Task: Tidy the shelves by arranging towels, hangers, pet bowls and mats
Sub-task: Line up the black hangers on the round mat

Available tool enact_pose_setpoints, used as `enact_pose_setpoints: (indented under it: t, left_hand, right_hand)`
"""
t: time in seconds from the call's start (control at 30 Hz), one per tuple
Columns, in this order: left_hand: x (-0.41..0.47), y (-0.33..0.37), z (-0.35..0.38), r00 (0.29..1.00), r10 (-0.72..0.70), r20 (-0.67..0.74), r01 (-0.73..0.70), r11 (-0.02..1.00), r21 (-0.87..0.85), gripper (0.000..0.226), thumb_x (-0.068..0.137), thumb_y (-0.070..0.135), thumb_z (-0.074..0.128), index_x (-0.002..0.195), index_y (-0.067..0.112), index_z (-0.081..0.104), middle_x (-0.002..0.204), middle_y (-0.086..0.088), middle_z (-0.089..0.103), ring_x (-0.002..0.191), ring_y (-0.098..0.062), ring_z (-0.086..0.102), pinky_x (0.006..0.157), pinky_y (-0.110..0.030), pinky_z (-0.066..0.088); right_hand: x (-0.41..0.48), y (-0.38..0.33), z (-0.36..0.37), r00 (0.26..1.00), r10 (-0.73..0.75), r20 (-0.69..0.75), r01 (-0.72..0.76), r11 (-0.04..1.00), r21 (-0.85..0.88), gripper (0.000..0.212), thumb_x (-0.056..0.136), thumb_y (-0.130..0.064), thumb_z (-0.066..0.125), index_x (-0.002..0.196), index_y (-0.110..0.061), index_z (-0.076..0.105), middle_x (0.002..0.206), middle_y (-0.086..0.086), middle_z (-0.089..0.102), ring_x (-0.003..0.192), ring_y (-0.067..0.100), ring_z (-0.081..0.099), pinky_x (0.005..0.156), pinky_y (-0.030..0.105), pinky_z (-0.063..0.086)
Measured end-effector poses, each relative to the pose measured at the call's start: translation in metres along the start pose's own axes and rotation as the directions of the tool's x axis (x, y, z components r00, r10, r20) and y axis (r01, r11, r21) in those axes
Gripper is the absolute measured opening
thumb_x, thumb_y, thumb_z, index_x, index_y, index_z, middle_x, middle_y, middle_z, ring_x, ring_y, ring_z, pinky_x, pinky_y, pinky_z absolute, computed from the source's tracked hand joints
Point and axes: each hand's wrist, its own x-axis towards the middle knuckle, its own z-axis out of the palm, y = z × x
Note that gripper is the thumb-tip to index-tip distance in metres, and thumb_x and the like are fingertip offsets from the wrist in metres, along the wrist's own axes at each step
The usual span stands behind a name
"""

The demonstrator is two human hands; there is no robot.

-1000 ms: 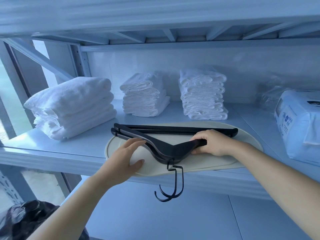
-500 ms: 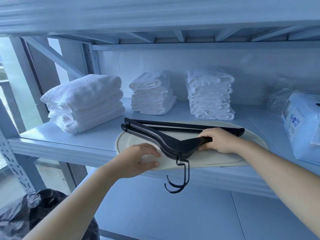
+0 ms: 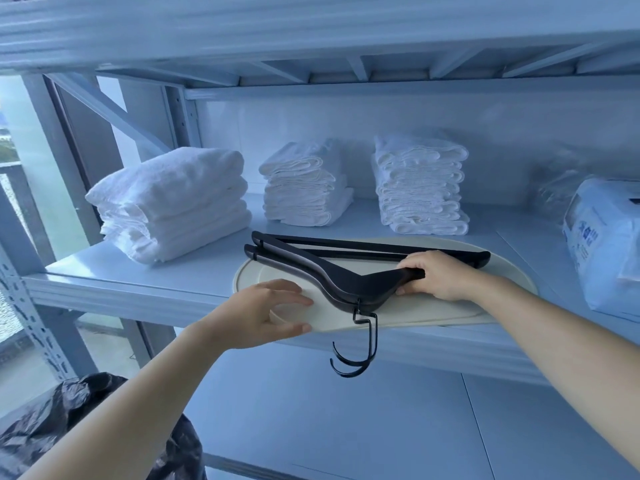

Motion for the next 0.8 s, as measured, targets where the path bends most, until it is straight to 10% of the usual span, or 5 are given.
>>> enact_pose_setpoints:
  t: [0.33,0.5,0.8]
  left_hand:
    - [-0.002,-0.007,0.002,1.0,-0.007,-0.023,0.008,1.0,0.003,0.049,0.076,0.047,0.067,0.122,0.052,0.051,0.136,0.023,0.041,0.12,0.003,0.043,0.099,-0.018,0.035]
    - [-0.001,-0.012,-0.001,0.998,0.007,-0.056,-0.006,1.0,0.028,0.053,0.084,0.002,0.053,0.123,0.038,0.058,0.135,0.014,0.048,0.122,-0.007,0.047,0.091,-0.007,0.029]
    - [0.015,-0.021,-0.008,0.997,0.054,-0.049,-0.047,0.989,0.138,0.077,0.075,-0.018,0.037,0.123,0.039,0.058,0.136,0.016,0.05,0.129,-0.004,0.042,0.103,-0.01,0.025]
  right_hand:
    - [-0.004,-0.005,0.0,1.0,0.024,-0.009,-0.024,1.0,-0.003,0.019,0.075,-0.028,0.077,0.092,-0.032,0.069,0.09,-0.017,0.061,0.09,0.004,0.056,0.08,0.016,0.04]
    - [-0.006,-0.005,0.001,0.999,0.033,-0.017,-0.033,0.999,-0.003,0.02,0.075,-0.029,0.076,0.094,-0.026,0.07,0.094,-0.009,0.063,0.093,0.01,0.057,0.088,0.027,0.045]
    - [-0.008,-0.005,0.002,0.997,0.046,-0.055,-0.045,0.999,0.021,0.022,0.074,-0.027,0.078,0.095,-0.026,0.071,0.095,-0.009,0.063,0.093,0.009,0.058,0.087,0.025,0.045]
